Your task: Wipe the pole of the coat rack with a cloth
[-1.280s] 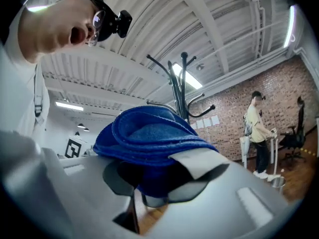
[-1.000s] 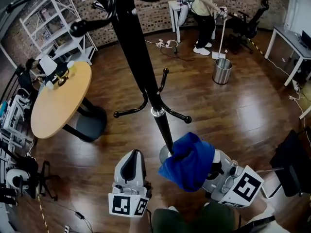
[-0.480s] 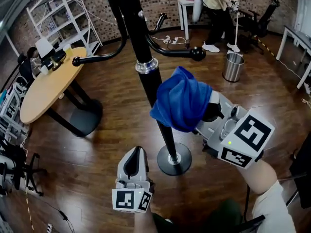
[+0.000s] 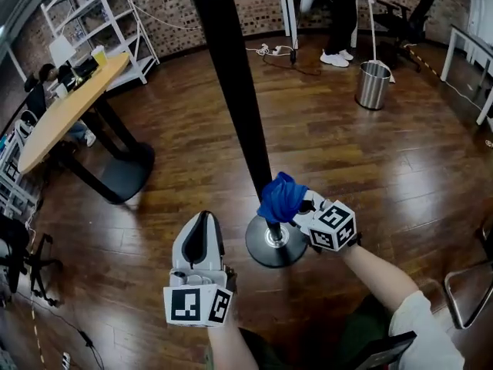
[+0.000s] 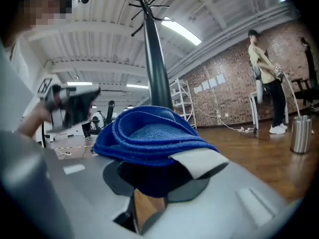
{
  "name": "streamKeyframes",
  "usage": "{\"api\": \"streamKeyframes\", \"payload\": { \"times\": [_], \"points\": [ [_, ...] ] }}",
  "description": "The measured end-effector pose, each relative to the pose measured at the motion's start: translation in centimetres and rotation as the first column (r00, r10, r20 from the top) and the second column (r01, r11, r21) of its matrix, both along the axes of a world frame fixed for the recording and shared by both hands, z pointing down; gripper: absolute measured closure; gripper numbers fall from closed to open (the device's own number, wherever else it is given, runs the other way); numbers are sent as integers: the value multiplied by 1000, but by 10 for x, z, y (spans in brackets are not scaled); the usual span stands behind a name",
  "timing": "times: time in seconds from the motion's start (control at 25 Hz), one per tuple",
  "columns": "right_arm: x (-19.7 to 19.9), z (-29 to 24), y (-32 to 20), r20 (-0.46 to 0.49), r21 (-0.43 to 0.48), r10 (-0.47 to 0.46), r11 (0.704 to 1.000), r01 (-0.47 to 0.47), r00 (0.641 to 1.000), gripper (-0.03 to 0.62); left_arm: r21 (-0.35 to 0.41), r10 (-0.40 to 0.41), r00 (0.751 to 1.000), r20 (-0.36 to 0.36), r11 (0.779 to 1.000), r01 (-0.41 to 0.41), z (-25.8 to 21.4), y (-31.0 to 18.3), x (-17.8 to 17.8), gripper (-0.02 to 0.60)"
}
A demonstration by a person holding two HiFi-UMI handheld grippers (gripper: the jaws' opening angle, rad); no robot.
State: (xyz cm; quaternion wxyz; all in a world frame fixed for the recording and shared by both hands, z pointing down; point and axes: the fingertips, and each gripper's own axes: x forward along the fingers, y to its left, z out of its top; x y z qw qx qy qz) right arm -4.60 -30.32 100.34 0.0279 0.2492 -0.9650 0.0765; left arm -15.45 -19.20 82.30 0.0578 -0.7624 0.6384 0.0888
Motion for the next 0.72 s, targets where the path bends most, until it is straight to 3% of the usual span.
{"api": "streamKeyframes", "payload": {
  "times": [0.08,0.2,0.32,0.44,0.52,0.6,0.72],
  "points": [
    [-4,94,1,-76,-57,18,998,-23,997,488,30,-20,999,32,999,19,-7,7,-5,563],
    [-8,222,11,-229,-137,13,990,-46,973,488,21,-22,1000,16,1000,22,1,15,-12,563],
    [-10,310,17,-302,-230,31,968,-105,953,490,-3,-25,1000,3,1000,25,10,17,-19,563],
    [0,374,25,-379,-329,66,922,-202,923,490,11,-22,1000,11,1000,22,7,19,-26,563],
    [7,384,31,-418,-352,64,908,-226,906,491,26,-27,1000,8,999,27,12,22,-30,563],
    [0,346,39,-393,-335,27,927,-170,919,491,6,-31,1000,-6,1000,31,26,20,-33,563],
    [-40,185,64,-249,-219,-63,976,7,966,491,-36,-60,998,-25,998,59,40,14,-48,563]
  ]
}}
